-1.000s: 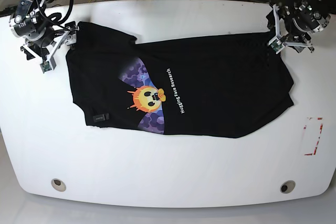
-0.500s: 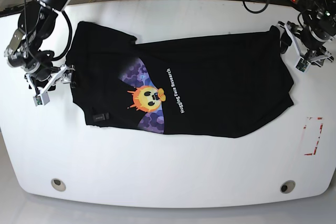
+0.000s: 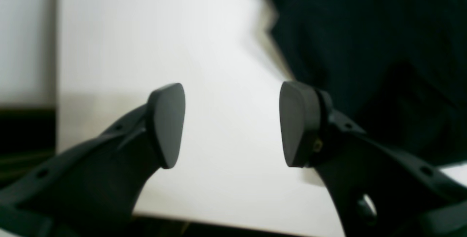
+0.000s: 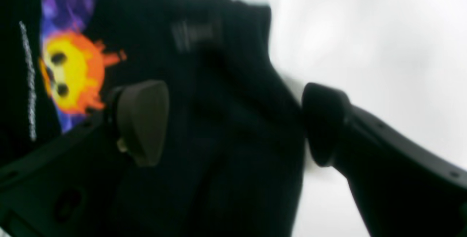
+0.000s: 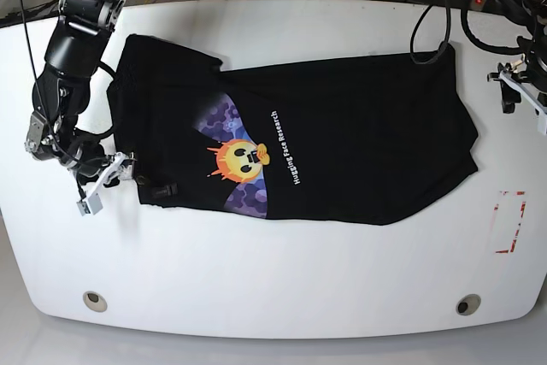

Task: Fold the T-shirt properly
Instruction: 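Release the shirt and raise both grippers, then move the right gripper to the shirt's side edge and the left gripper toward the hem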

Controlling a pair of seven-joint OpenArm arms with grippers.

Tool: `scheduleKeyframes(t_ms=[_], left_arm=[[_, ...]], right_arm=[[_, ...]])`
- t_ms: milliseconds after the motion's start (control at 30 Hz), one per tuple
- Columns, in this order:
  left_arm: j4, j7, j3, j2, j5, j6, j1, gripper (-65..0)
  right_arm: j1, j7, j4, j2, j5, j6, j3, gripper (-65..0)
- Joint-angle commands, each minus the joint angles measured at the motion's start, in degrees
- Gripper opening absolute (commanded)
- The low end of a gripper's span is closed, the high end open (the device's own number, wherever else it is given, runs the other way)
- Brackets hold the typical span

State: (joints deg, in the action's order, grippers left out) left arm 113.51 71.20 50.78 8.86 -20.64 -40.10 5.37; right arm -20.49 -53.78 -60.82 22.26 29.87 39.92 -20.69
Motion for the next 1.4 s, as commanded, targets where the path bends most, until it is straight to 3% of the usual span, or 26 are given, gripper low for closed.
scheduleKeyframes(t_ms=[0, 133, 267, 400, 500, 667, 733, 933, 1100, 1200, 1367], left_arm=[[0.8, -0.6, 0.7, 0.5, 0.7, 0.1, -1.5, -27.2], [0.8, -0.7, 1.0, 0.5, 2.8, 0.1, -2.3, -27.2], [0.8, -0.8, 1.0, 0.6, 5.4, 0.1, -2.6, -27.2], [0.7, -0.8, 1.0, 0.8, 6.4, 0.1, -2.6, -27.2], [0.7, -0.8, 1.0, 0.9, 6.4, 0.1, -2.6, -27.2], [-1.6, -0.9, 0.8, 0.9, 6.4, 0.1, -2.6, -27.2], [-2.7, -0.9, 0.8, 0.9, 6.8, 0.1, -2.6, -27.2], [-7.6, -0.9, -0.5, 0.7, 11.5, 0.1, -7.0, -25.3], [-14.3, -0.8, -0.5, 0.1, 11.6, 0.2, -11.7, -10.3], [-17.9, -0.8, -0.5, -1.2, 11.6, 2.4, -14.8, -6.1], [-24.2, -0.9, -0.6, -1.7, 11.5, 0.1, -20.1, -5.1]], right_arm=[[-2.6, 3.9, 4.3, 2.3, 0.5, 0.1, 1.9, -11.1], [-4.2, 8.5, 8.7, 3.0, 0.6, 0.1, 6.7, -11.1], [-4.3, 8.9, 9.3, 2.7, 1.0, 0.1, 10.1, -11.3], [-4.3, 9.0, 9.3, 0.1, 0.5, 0.1, 10.2, -13.0], [-4.3, 9.3, 9.3, -0.4, 0.5, 0.1, 10.2, -24.6], [-4.0, 10.7, 9.4, -0.3, 0.4, 0.1, 10.4, -55.6], [-3.8, 10.6, 9.3, -0.1, 0.4, 0.1, 10.4, -64.7], [-1.0, 7.9, 4.6, 0.8, 0.7, 0.1, 10.2, -65.0], [4.0, 7.6, -4.3, 0.8, 0.5, 0.1, 10.4, -65.0], [5.1, 7.5, -6.1, 0.7, 0.5, 0.1, 10.4, -65.0], [5.2, 7.5, -6.0, 0.7, 0.5, 0.1, 10.4, -65.0]])
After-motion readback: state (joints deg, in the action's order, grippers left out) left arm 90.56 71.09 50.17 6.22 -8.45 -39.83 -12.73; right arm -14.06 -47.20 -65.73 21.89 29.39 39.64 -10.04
